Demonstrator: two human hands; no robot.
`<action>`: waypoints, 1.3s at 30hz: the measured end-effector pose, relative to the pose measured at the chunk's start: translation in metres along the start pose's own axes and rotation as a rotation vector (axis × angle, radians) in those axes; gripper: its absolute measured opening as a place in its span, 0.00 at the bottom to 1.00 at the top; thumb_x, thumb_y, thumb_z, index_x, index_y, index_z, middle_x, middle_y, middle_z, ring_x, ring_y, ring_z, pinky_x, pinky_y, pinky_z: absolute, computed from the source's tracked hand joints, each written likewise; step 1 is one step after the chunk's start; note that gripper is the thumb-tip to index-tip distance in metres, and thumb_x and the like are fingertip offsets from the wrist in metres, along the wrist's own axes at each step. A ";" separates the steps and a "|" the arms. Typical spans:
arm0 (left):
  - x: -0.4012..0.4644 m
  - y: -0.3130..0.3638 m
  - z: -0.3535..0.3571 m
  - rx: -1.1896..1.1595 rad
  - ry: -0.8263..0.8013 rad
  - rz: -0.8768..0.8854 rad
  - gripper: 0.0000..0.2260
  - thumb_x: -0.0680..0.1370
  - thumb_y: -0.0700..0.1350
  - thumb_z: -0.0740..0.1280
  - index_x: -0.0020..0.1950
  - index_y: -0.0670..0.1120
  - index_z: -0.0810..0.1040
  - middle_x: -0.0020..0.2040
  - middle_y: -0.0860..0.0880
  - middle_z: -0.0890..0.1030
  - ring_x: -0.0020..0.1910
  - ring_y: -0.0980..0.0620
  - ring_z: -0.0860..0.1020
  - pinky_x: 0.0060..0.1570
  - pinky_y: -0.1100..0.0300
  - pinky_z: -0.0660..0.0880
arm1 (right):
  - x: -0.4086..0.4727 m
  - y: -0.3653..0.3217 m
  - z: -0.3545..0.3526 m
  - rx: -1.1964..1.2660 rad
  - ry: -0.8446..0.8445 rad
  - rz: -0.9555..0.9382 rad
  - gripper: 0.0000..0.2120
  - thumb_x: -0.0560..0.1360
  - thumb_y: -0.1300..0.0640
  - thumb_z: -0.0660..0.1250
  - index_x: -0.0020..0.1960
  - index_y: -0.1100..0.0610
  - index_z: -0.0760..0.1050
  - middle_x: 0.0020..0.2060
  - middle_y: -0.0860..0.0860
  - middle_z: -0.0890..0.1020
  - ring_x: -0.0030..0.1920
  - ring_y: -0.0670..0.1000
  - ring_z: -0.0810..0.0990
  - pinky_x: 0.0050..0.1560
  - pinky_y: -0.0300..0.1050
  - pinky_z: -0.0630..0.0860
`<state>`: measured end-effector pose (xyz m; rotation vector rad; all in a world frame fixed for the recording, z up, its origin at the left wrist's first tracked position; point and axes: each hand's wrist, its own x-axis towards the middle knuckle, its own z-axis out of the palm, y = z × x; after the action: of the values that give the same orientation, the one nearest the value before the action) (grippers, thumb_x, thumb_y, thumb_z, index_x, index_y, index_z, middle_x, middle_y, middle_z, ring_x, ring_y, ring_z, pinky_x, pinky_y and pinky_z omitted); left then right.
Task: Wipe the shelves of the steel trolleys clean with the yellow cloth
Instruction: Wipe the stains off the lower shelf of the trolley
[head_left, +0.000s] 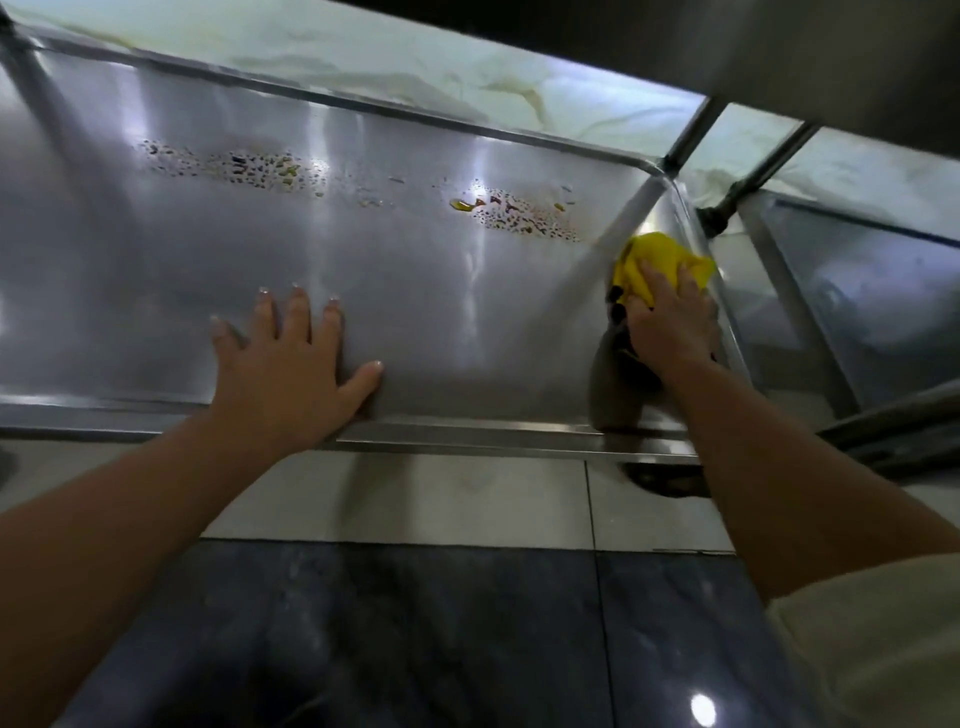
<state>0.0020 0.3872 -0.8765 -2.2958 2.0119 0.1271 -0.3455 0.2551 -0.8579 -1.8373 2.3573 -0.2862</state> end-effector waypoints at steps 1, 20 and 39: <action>0.002 0.004 -0.001 -0.009 -0.002 -0.007 0.43 0.69 0.73 0.36 0.77 0.49 0.51 0.78 0.42 0.52 0.76 0.38 0.50 0.69 0.32 0.53 | -0.003 -0.006 0.000 0.022 -0.009 0.033 0.25 0.78 0.49 0.56 0.74 0.41 0.57 0.77 0.53 0.52 0.75 0.63 0.50 0.72 0.65 0.48; 0.011 0.072 0.007 -0.113 0.036 0.096 0.45 0.70 0.76 0.37 0.78 0.48 0.47 0.79 0.41 0.46 0.77 0.38 0.43 0.70 0.31 0.42 | -0.046 0.004 0.006 -0.014 -0.016 -0.127 0.25 0.78 0.43 0.57 0.73 0.37 0.55 0.77 0.48 0.51 0.76 0.59 0.49 0.71 0.66 0.49; -0.113 0.007 -0.111 -0.200 -0.406 0.331 0.35 0.80 0.63 0.51 0.78 0.43 0.48 0.79 0.42 0.51 0.77 0.44 0.53 0.74 0.45 0.54 | -0.214 -0.055 -0.151 0.293 -0.371 -0.109 0.24 0.75 0.65 0.62 0.70 0.53 0.69 0.72 0.58 0.66 0.69 0.58 0.67 0.66 0.40 0.63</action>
<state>-0.0187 0.4842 -0.7529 -1.8112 2.2035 0.7780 -0.2751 0.4590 -0.6993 -1.7090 1.8654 -0.2605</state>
